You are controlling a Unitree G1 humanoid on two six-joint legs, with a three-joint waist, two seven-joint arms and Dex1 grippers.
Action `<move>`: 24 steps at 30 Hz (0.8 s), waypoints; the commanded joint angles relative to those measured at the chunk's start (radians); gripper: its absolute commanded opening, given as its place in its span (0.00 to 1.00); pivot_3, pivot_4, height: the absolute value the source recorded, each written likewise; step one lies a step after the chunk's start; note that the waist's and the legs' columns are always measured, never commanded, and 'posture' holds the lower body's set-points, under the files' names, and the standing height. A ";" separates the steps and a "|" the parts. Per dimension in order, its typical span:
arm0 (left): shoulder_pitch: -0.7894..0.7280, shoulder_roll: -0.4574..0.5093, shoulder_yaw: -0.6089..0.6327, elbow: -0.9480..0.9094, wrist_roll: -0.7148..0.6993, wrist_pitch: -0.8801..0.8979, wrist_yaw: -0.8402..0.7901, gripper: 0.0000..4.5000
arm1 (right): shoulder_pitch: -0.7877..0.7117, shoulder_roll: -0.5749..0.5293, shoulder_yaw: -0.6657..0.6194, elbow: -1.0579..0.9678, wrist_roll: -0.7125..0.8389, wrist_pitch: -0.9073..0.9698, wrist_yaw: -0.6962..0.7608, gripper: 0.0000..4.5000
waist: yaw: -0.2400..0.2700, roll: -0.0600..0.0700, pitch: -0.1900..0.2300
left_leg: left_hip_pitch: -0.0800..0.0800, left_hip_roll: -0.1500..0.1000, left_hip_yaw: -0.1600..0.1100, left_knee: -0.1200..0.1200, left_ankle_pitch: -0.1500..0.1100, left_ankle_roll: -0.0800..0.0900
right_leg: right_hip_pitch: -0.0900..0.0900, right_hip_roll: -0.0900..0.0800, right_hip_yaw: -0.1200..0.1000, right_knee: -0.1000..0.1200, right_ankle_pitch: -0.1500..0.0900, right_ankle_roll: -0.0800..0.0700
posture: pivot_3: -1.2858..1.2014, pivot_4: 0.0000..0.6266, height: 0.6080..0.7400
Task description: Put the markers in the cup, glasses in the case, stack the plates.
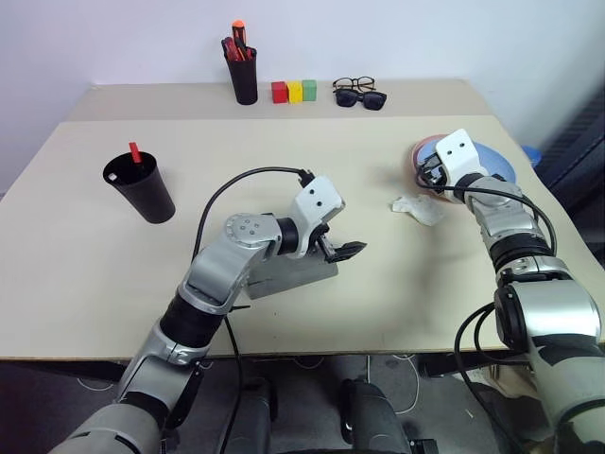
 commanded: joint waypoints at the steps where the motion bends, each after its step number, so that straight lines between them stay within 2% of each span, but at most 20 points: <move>1: 0.018 0.011 0.039 -0.075 -0.036 -0.001 0.007 1.00 | -0.008 0.015 -0.102 -0.063 0.118 0.005 0.080 0.75 | -0.001 0.000 0.000 | 0.000 0.000 0.000 0.000 0.000 0.000 | 0.000 0.000 0.000 0.000 0.000 0.000 | 0.52 0.24 1.00; 6: 0.056 0.036 0.088 -0.121 -0.135 -0.009 -0.055 1.00 | 0.166 0.037 -0.157 -0.328 0.233 0.148 0.196 0.75 | 0.003 0.000 0.000 | 0.000 0.000 0.000 0.000 0.000 0.000 | 0.000 0.000 0.000 0.000 0.000 0.000 | 0.52 0.24 1.00; 13: 0.061 0.145 0.102 -0.098 -0.188 -0.045 -0.155 1.00 | 0.400 0.061 -0.156 -0.655 0.268 0.332 0.171 0.75 | -0.002 0.000 0.000 | 0.001 0.000 0.000 0.001 0.000 0.000 | 0.000 0.000 0.000 0.002 0.000 0.000 | 0.52 0.24 1.00; 18: 0.041 0.177 0.102 -0.071 -0.196 -0.070 -0.182 1.00 | 0.440 0.070 -0.140 -0.679 0.246 0.338 0.149 0.75 | -0.001 0.000 0.000 | 0.002 0.000 0.000 0.001 0.000 0.000 | 0.001 0.000 0.000 0.002 0.000 0.000 | 0.52 0.24 1.00; 24: 0.029 0.181 0.102 -0.077 -0.197 -0.071 -0.172 1.00 | 0.421 0.078 -0.129 -0.547 0.215 0.300 0.115 0.75 | 0.001 0.000 0.000 | 0.002 0.000 0.000 0.001 0.000 0.000 | 0.001 0.000 0.000 0.002 0.000 0.000 | 0.52 0.24 1.00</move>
